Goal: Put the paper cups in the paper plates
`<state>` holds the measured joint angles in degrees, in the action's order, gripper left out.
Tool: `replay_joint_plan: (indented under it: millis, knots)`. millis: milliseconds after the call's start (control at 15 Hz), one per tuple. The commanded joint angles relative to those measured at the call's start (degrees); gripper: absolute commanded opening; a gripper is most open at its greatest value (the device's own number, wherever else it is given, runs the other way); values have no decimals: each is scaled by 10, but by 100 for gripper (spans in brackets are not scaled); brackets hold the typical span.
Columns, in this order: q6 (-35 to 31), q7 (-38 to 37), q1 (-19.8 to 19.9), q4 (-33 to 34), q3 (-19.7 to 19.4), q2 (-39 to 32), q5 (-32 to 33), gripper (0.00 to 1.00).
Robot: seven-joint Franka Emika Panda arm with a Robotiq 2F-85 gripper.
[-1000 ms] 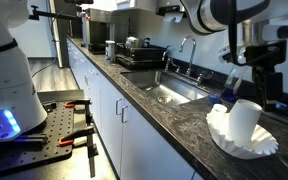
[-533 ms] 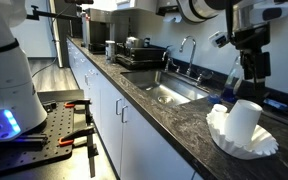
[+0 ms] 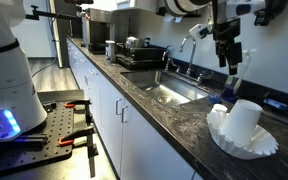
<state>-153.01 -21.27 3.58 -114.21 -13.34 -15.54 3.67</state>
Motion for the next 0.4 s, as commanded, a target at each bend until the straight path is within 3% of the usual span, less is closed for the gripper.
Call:
replay_joint_plan:
  millis: [0, 333]
  knots:
    - [14, 63, 6, -40, 37, 41, -27, 100]
    - [4, 67, 4, -28, 47, 23, -30, 100]
